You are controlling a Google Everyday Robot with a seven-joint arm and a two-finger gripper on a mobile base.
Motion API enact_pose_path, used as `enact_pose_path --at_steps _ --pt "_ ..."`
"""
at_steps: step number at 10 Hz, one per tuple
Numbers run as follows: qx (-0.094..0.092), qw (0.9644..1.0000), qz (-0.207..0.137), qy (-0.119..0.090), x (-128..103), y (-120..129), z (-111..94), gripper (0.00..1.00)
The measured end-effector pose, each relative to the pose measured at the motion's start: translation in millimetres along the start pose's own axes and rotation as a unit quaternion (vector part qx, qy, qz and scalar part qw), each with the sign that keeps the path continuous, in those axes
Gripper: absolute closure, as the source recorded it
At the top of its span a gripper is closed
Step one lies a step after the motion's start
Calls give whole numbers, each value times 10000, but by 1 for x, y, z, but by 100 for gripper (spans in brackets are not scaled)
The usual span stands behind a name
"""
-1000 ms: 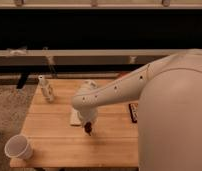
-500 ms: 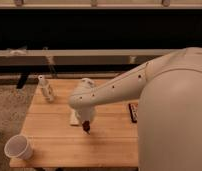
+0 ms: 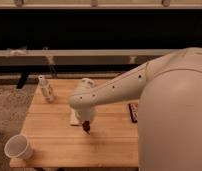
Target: Place the pepper on the white sponge
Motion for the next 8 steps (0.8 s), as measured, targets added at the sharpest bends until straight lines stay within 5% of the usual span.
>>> enact_pose_path --at_steps 8 --pt "8 9998 -153 -116 -7 7 -7 100"
